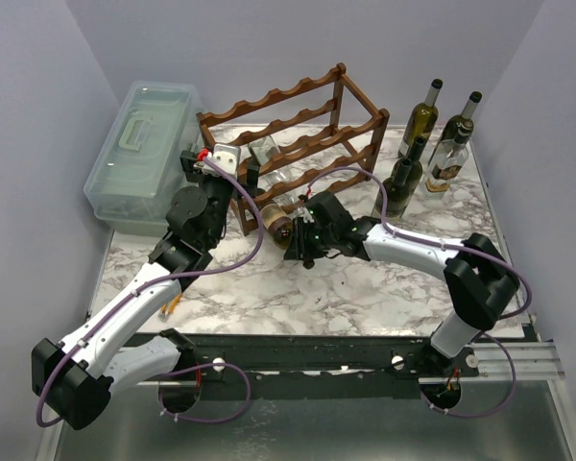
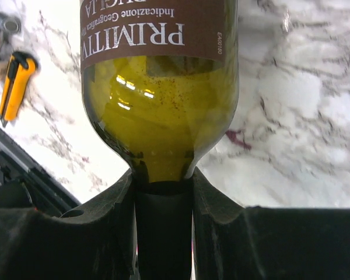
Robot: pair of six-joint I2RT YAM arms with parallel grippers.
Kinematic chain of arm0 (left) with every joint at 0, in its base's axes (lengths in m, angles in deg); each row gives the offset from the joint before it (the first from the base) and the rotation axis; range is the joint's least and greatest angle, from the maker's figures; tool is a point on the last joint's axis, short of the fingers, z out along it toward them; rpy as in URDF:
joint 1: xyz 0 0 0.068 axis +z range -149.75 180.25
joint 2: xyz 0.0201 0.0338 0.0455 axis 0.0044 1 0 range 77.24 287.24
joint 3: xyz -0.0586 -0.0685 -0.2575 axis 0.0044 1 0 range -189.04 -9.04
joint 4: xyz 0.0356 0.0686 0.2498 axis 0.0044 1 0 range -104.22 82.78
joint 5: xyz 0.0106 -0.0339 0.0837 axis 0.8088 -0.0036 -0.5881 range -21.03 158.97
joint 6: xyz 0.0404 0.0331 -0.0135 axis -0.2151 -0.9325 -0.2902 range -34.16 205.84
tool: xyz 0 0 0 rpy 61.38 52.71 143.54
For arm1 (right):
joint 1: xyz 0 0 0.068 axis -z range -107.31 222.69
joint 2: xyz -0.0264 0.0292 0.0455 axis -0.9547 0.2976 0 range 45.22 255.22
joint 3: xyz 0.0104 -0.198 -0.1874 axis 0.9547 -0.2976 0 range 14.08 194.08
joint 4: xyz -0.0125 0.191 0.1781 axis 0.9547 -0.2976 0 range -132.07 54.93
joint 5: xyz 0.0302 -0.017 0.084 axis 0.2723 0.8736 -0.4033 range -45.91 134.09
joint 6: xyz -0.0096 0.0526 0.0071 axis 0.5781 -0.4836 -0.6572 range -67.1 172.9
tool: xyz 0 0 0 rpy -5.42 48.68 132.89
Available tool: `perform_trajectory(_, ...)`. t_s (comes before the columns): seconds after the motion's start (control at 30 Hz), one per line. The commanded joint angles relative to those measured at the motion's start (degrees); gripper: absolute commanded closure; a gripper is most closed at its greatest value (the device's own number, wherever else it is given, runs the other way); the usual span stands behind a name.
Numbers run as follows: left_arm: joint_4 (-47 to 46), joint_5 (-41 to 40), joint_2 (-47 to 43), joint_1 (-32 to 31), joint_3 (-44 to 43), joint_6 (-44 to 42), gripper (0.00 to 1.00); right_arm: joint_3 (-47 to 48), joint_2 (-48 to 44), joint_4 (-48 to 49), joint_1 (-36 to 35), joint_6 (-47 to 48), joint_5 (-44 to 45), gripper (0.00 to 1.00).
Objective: Put the wine bottle on the wine rack
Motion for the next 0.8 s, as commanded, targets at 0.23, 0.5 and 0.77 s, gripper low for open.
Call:
perform_trajectory(0.23, -1.4, 0.3, 0.2, 1.0, 0.9, -0.8, 0.02, 14.0, 13.0, 12.3, 0.0, 0.3, 7.5, 0.99)
perform_trajectory(0.5, -1.4, 1.7, 0.5, 2.3, 0.9, 0.6, 0.02, 16.5, 17.5, 13.3, 0.0, 0.3, 8.3, 0.68)
perform_trajectory(0.77, -1.4, 2.7, 0.3, 3.4, 0.9, 1.9, 0.02, 14.9, 15.9, 11.3, -0.1, 0.9, 7.0, 0.38)
